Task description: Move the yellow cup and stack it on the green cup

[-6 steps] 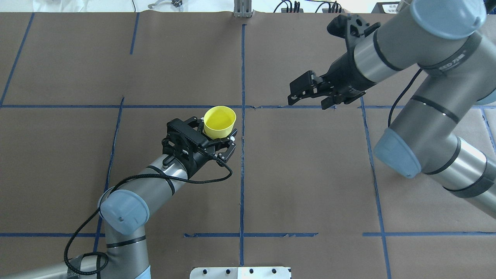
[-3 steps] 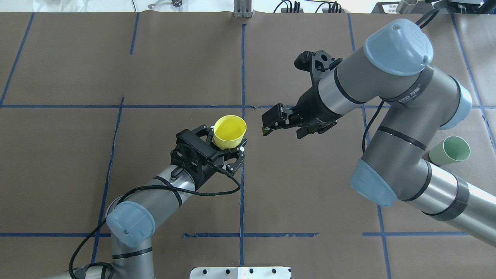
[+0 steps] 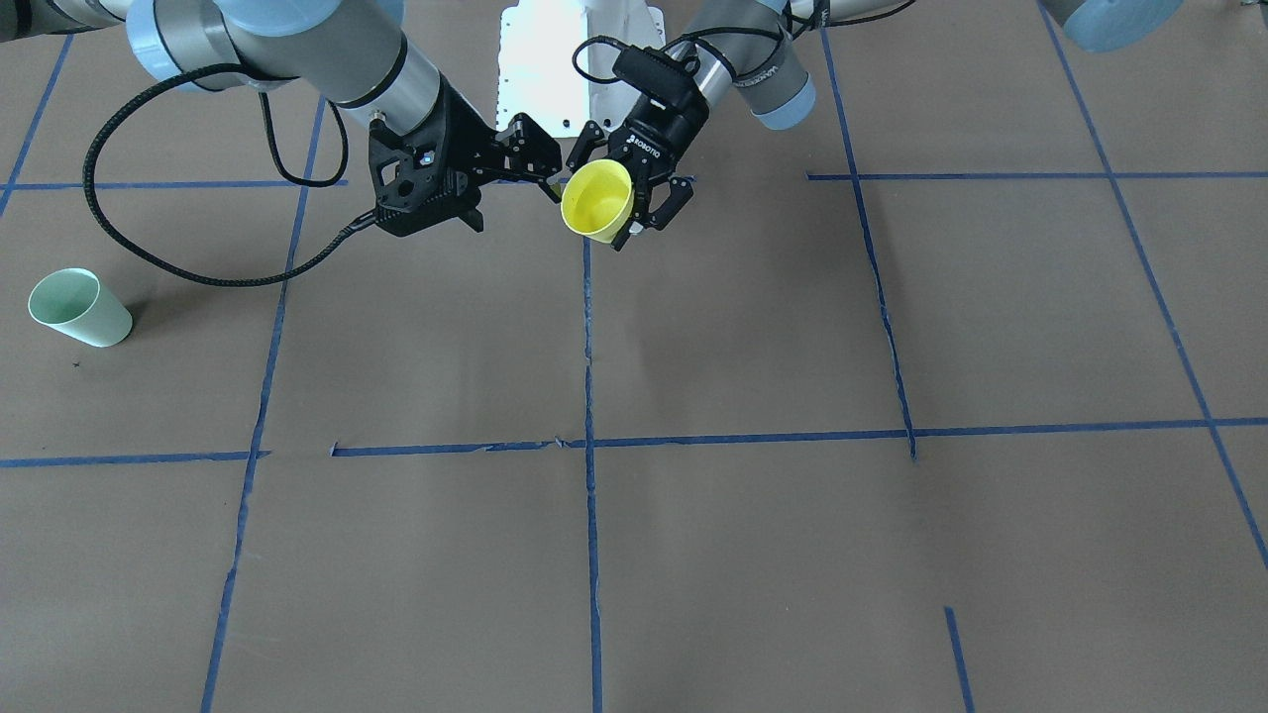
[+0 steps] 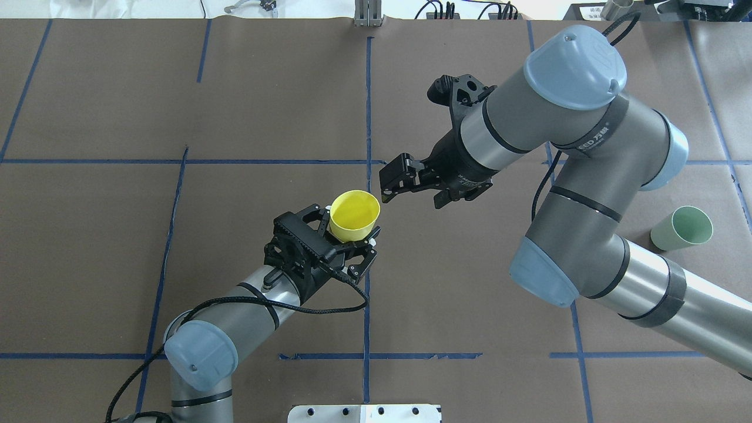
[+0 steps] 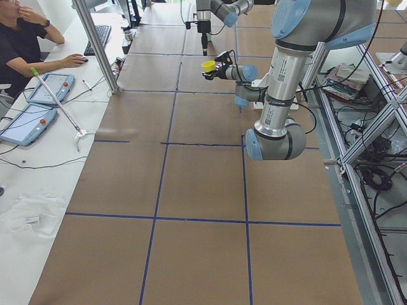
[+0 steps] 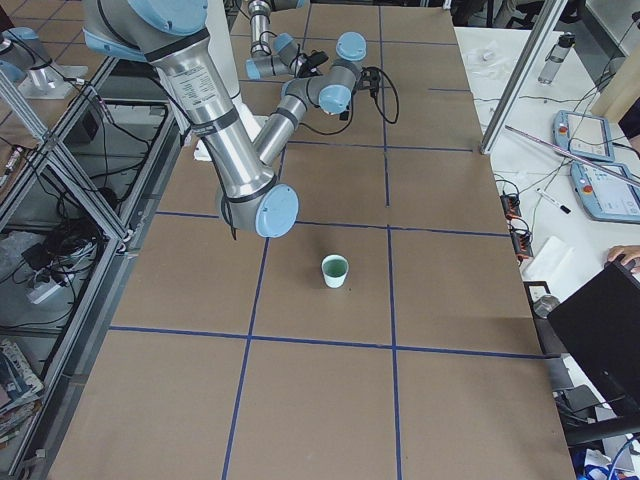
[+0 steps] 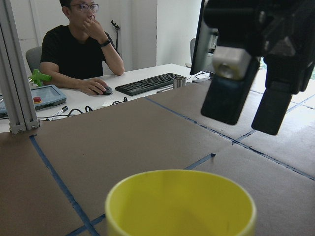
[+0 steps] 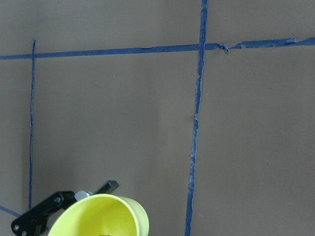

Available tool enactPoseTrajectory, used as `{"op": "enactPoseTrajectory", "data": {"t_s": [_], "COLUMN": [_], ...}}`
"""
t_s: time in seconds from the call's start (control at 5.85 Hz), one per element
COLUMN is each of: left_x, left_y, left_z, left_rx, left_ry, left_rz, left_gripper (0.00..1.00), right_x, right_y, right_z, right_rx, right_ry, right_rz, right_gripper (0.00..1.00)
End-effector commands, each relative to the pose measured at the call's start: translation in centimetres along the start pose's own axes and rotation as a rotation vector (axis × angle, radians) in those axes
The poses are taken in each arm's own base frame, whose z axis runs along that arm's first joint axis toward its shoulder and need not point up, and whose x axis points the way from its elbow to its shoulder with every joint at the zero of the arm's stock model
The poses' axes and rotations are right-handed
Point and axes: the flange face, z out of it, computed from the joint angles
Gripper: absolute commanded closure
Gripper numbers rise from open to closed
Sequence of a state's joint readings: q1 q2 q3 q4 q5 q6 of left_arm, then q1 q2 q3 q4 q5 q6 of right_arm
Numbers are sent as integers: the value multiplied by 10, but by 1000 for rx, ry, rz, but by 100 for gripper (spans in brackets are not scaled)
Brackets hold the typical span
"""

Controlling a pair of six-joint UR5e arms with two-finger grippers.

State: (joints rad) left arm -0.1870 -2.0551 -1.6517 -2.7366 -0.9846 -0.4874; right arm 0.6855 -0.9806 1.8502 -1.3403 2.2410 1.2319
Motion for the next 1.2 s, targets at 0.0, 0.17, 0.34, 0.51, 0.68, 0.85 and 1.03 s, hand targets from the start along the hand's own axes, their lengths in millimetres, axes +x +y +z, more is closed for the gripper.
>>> {"op": "enactPoseTrajectory", "data": {"t_s": [0.0,0.17,0.34,0.51,0.68,0.85,1.03], "left_x": [13,14,14,15,15,15,16], "left_y": [-1,-3,-2,-1,0,-1,-2], "left_z": [-1,-1,0,0,0,0,0], "left_rx": [1,3,1,-1,-2,-2,-1], "left_ry": [19,20,19,19,18,18,19], "left_rz": [15,13,15,15,16,18,17], "left_gripper": [85,80,77,72,70,65,62], "right_x": [0,-5,-7,-14,-17,-17,-17], "right_y": [-5,6,11,15,22,25,32], "right_z": [7,19,22,23,28,31,38], "right_rx": [-8,-33,-41,-47,-61,-67,-82], "right_ry": [9,9,7,-1,-4,-2,0], "right_rz": [13,27,33,26,19,22,20], "right_gripper": [2,2,2,2,7,17,23]}}
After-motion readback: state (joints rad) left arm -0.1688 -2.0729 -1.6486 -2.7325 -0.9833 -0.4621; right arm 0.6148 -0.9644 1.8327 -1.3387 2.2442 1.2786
